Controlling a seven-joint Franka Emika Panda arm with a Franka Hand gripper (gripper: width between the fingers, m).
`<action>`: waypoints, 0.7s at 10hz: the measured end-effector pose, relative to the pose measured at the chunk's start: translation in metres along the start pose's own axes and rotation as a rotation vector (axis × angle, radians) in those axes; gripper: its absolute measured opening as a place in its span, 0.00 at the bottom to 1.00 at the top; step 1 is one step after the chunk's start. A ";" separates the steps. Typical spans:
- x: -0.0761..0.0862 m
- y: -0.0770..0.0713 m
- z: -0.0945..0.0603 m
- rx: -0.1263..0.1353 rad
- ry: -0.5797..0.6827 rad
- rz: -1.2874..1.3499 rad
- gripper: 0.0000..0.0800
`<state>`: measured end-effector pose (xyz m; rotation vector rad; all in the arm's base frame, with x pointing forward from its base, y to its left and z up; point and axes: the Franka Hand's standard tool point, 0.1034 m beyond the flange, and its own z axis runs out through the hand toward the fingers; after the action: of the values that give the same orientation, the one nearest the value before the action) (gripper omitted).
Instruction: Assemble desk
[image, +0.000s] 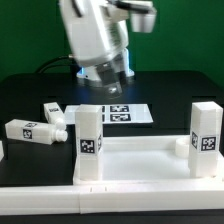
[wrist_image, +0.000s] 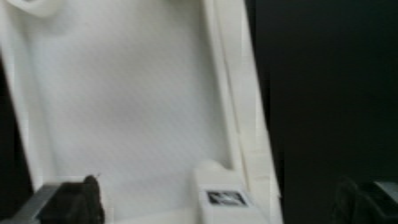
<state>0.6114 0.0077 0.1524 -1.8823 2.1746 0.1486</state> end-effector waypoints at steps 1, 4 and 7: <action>-0.010 0.018 0.006 -0.027 -0.002 -0.007 0.81; -0.010 0.022 0.010 -0.037 0.004 -0.006 0.81; -0.007 0.035 0.020 -0.041 0.019 -0.008 0.81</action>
Offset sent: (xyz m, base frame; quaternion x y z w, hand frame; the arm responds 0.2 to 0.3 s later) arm 0.0000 0.0000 0.0000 0.0000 0.0000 0.0000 1.0000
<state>0.5804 0.0247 0.1316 -1.9219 2.1923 0.1763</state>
